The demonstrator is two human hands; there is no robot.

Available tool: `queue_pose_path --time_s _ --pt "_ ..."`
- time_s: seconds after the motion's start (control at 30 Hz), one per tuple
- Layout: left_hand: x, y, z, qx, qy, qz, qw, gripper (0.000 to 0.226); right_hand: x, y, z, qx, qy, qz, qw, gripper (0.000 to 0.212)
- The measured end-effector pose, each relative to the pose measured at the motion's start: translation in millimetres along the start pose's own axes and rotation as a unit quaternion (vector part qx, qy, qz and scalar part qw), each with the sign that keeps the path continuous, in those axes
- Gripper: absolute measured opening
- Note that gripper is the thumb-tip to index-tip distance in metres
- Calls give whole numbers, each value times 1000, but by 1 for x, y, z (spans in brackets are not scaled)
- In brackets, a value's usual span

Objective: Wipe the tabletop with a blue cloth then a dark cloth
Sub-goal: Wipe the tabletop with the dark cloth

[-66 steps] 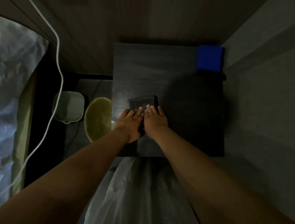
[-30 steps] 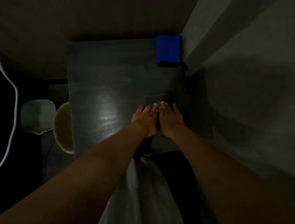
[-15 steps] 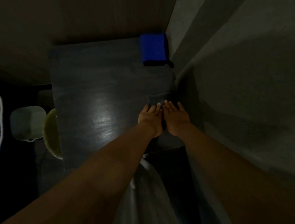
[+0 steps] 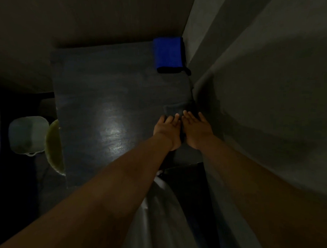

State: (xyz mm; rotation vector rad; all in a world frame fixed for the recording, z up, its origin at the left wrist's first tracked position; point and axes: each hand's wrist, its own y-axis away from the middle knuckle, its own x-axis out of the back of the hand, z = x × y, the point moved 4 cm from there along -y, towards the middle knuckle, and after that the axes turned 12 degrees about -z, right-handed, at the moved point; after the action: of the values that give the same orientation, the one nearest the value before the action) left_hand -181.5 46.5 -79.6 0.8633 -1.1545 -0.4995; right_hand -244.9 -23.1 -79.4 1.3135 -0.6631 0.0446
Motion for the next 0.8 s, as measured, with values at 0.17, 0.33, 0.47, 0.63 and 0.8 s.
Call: queue_pose_path --time_s 0.17,0.33,0.47,0.63,0.8 --pt "-2 -2 3 6 -9 2 1000 75 1 2 3 3 -10 2 1000 68" --pt "2 -7 11 2 -11 0 1000 77 -2 3 12 -7 1 -9 1000 74" --pt "1 -7 10 -1 -5 -2 1000 77 -2 5 11 1 -13 -12 1000 75" --pt "1 -4 11 -8 14 -7 1000 77 -2 7 13 16 -35 -5 999 74" --pt "-15 4 24 -21 8 -13 1000 75 -17 19 14 43 -61 -1 997 74"
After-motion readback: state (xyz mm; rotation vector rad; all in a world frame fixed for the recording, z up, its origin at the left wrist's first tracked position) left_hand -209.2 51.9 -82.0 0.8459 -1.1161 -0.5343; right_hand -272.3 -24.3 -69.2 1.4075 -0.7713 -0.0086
